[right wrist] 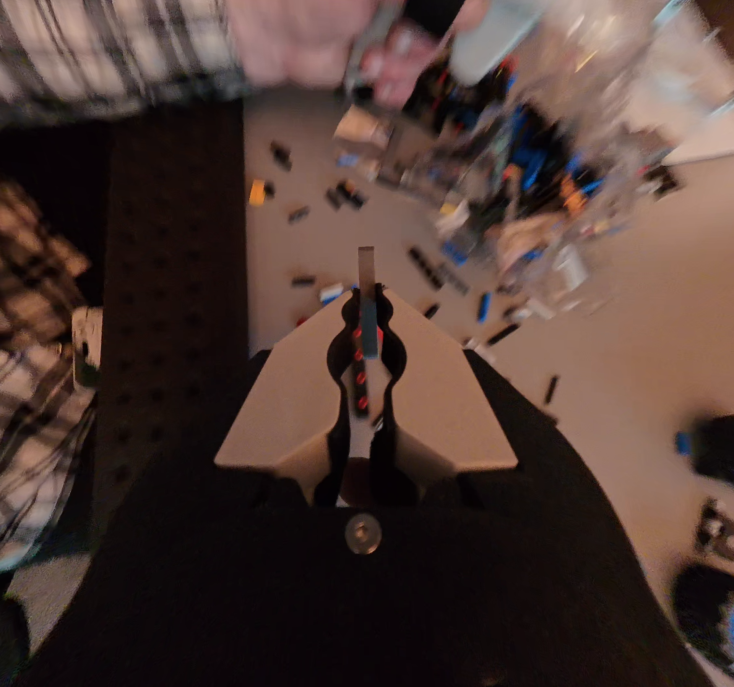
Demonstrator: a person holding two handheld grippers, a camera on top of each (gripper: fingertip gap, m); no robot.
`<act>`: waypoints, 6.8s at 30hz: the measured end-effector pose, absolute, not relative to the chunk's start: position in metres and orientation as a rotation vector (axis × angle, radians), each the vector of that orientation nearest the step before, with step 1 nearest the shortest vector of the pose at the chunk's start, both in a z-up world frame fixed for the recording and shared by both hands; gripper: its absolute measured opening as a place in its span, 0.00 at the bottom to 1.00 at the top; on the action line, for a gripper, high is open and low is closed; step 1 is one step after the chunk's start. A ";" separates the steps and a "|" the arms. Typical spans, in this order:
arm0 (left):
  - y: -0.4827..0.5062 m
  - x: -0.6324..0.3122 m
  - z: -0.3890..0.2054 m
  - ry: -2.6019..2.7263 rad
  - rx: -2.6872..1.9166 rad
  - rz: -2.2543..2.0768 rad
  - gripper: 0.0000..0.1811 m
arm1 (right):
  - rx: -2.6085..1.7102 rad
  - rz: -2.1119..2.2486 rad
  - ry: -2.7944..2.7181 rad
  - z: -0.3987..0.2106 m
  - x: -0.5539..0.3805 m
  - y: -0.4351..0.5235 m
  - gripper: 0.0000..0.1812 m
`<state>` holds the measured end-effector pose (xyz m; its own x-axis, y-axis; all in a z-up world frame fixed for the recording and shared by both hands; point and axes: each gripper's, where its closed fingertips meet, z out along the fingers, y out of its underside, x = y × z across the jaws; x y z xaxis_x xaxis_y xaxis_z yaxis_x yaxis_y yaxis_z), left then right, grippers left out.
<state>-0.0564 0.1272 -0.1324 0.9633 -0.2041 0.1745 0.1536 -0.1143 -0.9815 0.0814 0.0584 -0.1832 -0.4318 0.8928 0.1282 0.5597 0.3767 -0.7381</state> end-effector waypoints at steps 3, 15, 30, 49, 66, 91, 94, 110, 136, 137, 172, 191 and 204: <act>0.128 -0.056 -0.133 0.043 -1.660 -0.302 0.00 | -1.218 0.886 -1.992 -0.145 0.046 0.072 0.03; 0.130 -0.056 -0.131 0.043 -1.653 -0.311 0.00 | -1.003 0.918 -2.214 -0.137 0.037 0.035 0.13; 0.129 -0.056 -0.129 0.043 -1.648 -0.311 0.00 | -1.035 0.907 -2.619 -0.251 0.021 -0.043 0.12; 0.129 -0.057 -0.128 0.036 -1.641 -0.316 0.00 | -1.045 0.959 -2.592 -0.252 0.012 -0.047 0.03; 0.131 -0.061 -0.127 0.015 -1.634 -0.319 0.00 | -1.184 0.758 -2.080 -0.147 0.000 0.079 0.00; 0.132 -0.062 -0.129 0.013 -1.640 -0.318 0.00 | -1.181 0.874 -2.490 -0.244 0.082 0.017 0.03; 0.132 -0.062 -0.129 0.014 -1.641 -0.318 0.00 | -1.135 0.928 -2.353 -0.202 0.064 0.030 0.03; 0.130 -0.061 -0.128 0.018 -1.637 -0.319 0.00 | -1.069 0.795 -2.259 -0.155 0.063 0.060 0.15; 0.132 -0.062 -0.129 0.017 -1.642 -0.307 0.00 | -1.096 0.843 -2.032 -0.139 0.017 0.086 0.02; 0.132 -0.063 -0.129 0.015 -1.641 -0.308 0.00 | -1.101 0.843 -2.030 -0.139 0.006 0.089 0.03; 0.135 -0.066 -0.130 0.007 -1.649 -0.300 0.00 | -0.993 0.783 -2.500 -0.254 -0.004 -0.009 0.08; 0.136 -0.069 -0.130 -0.003 -1.646 -0.306 0.00 | -1.129 0.619 -2.037 -0.161 -0.024 0.108 0.09; 0.137 -0.069 -0.131 -0.003 -1.648 -0.302 0.00 | -1.093 0.679 -2.368 -0.224 0.000 0.012 0.12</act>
<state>-0.0692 0.1367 -0.1306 0.9641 -0.1770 0.1978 0.1814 -0.1046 -0.9778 0.0004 0.0124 -0.2241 -0.5892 0.7866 0.1848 0.5693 0.5664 -0.5959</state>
